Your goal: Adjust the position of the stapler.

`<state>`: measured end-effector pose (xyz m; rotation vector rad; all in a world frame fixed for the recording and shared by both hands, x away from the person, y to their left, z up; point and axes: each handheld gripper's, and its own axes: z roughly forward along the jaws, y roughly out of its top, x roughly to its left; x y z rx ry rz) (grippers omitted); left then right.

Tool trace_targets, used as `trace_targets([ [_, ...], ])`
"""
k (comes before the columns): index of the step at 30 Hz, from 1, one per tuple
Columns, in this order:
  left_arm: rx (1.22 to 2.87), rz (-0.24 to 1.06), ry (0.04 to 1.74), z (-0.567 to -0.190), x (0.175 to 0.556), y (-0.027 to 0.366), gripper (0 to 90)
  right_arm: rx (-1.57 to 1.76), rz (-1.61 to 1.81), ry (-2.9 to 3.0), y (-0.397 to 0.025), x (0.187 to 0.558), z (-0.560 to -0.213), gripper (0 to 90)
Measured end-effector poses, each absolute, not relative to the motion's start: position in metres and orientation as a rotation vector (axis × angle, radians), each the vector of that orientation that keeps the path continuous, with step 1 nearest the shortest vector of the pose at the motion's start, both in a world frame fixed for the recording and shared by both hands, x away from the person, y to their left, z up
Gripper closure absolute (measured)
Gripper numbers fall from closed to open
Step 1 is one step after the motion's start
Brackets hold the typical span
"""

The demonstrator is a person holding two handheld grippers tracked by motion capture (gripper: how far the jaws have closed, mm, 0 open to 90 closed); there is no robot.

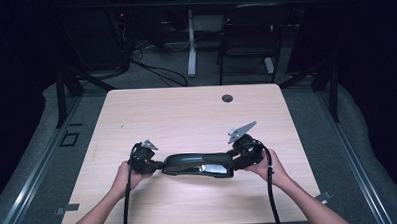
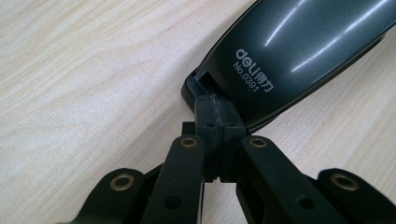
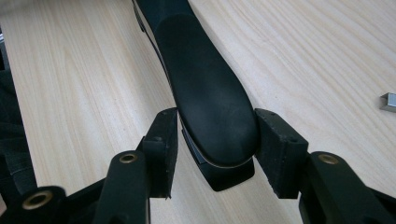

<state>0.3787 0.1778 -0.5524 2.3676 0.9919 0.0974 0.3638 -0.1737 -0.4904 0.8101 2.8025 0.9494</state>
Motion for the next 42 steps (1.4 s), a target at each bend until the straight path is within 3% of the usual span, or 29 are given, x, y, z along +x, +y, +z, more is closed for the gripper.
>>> trace_targets([
  [6,2.362,0.087,1.024,-0.552,0.381,0.181,79.9,0.814,0.957,2.795,-0.174,0.363,-0.491,51.2],
  [10,2.373,0.122,1.058,-0.548,0.378,0.185,66.4,0.837,0.965,2.782,-0.175,0.361,-0.491,49.9],
  [13,2.336,0.195,1.114,-0.538,0.373,0.191,45.4,0.850,0.976,2.753,-0.181,0.356,-0.489,38.8],
  [14,2.336,0.195,1.114,-0.538,0.373,0.191,40.8,0.850,0.976,2.753,-0.181,0.356,-0.489,38.8],
  [15,2.327,0.218,1.123,-0.535,0.371,0.193,40.8,0.860,0.980,2.750,-0.183,0.354,-0.488,34.2],
  [18,2.258,0.274,1.170,-0.525,0.366,0.200,25.0,0.901,1.009,2.714,-0.196,0.346,-0.484,23.0],
  [19,2.258,0.274,1.170,-0.525,0.366,0.200,22.2,0.901,1.009,2.714,-0.196,0.346,-0.484,23.0],
  [20,2.225,0.293,1.178,-0.520,0.364,0.202,19.3,0.916,1.012,2.706,-0.201,0.342,-0.484,17.3],
  [27,2.170,0.356,1.146,-0.507,0.351,0.195,15.1,0.935,1.003,2.727,-0.207,0.333,-0.482,9.0],
  [42,2.068,0.407,1.061,-0.489,0.322,0.170,5.4,0.946,1.011,2.711,-0.208,0.328,-0.483,14.7],
])
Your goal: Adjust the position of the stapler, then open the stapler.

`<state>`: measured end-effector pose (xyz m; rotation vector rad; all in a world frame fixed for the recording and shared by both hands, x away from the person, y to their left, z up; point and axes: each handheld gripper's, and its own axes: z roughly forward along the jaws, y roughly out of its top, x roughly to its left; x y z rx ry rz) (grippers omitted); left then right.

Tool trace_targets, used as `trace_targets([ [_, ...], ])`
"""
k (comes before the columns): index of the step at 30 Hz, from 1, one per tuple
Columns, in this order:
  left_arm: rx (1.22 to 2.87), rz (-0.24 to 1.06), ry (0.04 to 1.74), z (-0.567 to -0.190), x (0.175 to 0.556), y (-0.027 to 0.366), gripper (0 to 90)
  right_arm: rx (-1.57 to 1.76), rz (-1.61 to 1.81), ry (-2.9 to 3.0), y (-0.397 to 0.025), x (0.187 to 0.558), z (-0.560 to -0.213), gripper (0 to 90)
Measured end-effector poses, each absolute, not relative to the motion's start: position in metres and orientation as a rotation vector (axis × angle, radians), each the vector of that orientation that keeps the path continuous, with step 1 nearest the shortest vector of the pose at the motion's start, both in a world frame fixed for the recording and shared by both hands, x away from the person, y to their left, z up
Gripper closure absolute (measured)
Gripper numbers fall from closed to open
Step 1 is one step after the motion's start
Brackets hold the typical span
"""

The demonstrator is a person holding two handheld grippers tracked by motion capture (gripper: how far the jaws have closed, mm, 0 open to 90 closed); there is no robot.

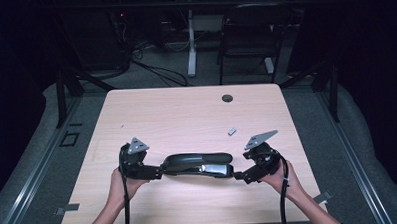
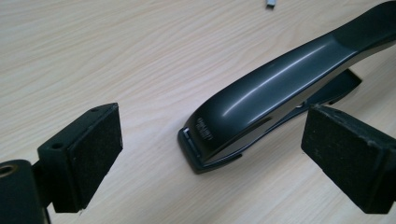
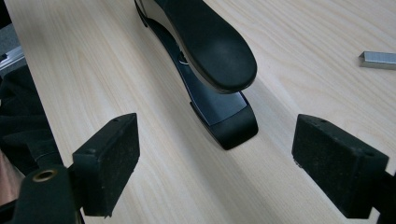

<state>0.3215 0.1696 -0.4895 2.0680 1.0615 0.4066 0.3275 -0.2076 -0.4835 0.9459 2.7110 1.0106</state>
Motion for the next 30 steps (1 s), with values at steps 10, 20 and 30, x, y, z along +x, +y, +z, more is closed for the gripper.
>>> trace_targets([
  [10,2.076,0.407,1.039,-0.492,0.320,0.161,5.6,0.943,0.993,2.713,-0.207,0.328,-0.484,17.5],
  [20,2.080,0.398,0.971,-0.492,0.312,0.149,13.4,0.934,0.968,2.719,-0.206,0.330,-0.491,36.6],
  [30,2.098,0.399,0.879,-0.491,0.297,0.129,30.6,0.902,0.933,2.715,-0.202,0.326,-0.497,69.2],
])
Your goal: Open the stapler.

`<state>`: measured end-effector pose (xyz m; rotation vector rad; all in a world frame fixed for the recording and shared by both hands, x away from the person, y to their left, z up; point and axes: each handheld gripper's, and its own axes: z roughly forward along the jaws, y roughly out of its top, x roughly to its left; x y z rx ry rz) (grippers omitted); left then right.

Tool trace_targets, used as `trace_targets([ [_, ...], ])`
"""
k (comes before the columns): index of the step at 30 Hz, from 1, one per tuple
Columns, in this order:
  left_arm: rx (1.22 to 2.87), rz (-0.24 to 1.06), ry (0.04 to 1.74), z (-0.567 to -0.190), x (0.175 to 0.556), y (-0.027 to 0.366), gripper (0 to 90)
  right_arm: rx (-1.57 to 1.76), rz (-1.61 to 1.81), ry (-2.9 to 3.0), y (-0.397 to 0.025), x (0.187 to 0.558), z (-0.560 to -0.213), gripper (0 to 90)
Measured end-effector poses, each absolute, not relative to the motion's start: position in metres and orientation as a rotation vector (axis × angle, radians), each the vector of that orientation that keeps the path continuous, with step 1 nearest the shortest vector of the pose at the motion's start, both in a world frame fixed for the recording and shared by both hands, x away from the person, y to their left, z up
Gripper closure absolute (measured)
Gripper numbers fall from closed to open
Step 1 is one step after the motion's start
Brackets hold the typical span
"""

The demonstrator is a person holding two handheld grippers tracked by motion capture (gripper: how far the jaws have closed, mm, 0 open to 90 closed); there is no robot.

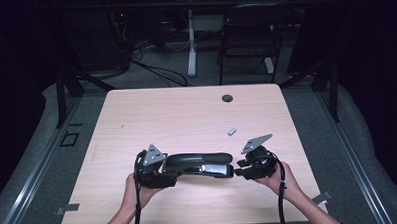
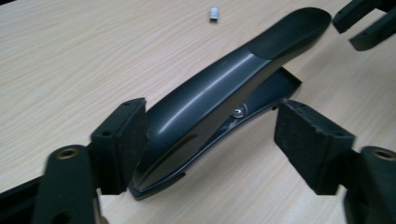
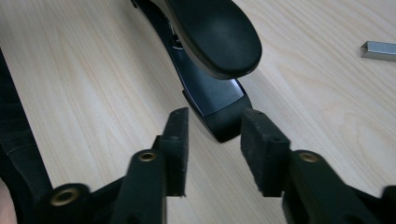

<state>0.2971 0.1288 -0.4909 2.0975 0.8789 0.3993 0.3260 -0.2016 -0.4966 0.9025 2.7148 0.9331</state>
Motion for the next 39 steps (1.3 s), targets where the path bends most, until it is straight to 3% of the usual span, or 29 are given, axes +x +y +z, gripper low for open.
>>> trace_targets([
  [7,2.115,0.399,0.809,-0.496,0.289,0.113,50.0,0.829,0.907,2.740,-0.193,0.323,-0.503,82.4],
  [13,2.164,0.357,0.757,-0.507,0.286,0.094,65.4,0.809,0.895,2.731,-0.184,0.325,-0.508,86.5],
  [20,2.174,0.371,0.711,-0.522,0.282,0.069,90.0,0.762,0.826,2.739,-0.175,0.325,-0.517,90.0],
  [39,2.108,0.343,0.803,-0.549,0.300,0.041,90.0,0.738,0.736,2.702,-0.157,0.339,-0.543,90.0],
])
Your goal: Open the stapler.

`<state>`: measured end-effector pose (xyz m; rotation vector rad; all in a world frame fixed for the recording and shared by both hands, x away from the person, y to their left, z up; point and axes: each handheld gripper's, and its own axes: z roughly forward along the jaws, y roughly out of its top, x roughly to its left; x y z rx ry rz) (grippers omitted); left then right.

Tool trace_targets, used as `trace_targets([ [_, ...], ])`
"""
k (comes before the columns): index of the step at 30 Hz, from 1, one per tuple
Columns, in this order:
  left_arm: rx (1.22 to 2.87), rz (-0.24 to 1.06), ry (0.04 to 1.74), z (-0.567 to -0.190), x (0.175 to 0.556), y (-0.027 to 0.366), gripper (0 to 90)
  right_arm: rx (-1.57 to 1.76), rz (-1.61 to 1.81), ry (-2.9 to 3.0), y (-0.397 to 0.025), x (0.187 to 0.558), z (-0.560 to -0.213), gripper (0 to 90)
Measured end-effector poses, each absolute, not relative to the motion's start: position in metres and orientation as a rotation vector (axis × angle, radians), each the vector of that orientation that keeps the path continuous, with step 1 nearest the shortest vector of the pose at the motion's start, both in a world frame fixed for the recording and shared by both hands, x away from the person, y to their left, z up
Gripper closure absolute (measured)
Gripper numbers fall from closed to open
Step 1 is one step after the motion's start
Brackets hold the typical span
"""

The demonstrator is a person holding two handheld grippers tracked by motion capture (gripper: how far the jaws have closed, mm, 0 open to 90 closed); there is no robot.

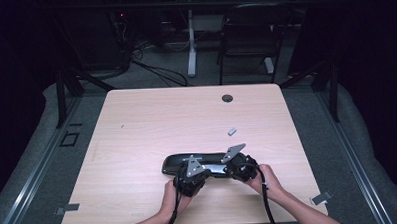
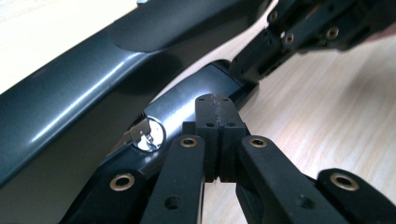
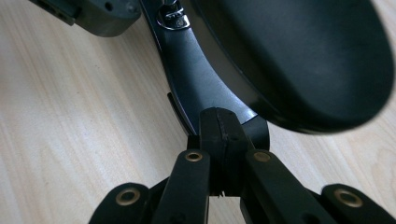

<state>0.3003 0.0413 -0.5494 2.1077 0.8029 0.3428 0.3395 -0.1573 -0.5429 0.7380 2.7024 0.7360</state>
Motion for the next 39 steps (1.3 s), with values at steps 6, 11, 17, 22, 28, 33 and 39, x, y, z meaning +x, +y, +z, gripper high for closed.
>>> trace_targets([
  [6,2.077,0.361,0.808,-0.551,0.302,0.037,90.0,0.739,0.731,2.688,-0.156,0.342,-0.547,90.0],
  [11,2.055,0.372,0.807,-0.554,0.302,0.034,89.2,0.747,0.748,2.669,-0.154,0.342,-0.548,90.0],
  [17,2.034,0.377,0.826,-0.556,0.304,0.032,89.9,0.792,0.735,2.610,-0.155,0.339,-0.550,90.0],
  [22,2.019,0.378,0.831,-0.557,0.305,0.030,89.9,0.795,0.792,2.562,-0.158,0.335,-0.554,90.0],
  [28,1.998,0.390,0.826,-0.558,0.305,0.027,89.9,0.802,0.813,2.559,-0.159,0.335,-0.555,90.0],
  [33,1.982,0.380,0.831,-0.561,0.307,0.024,89.8,0.798,0.846,2.552,-0.161,0.336,-0.557,90.0],
  [39,1.968,0.373,0.841,-0.563,0.309,0.022,89.2,0.796,0.841,2.559,-0.162,0.336,-0.556,90.0],
])
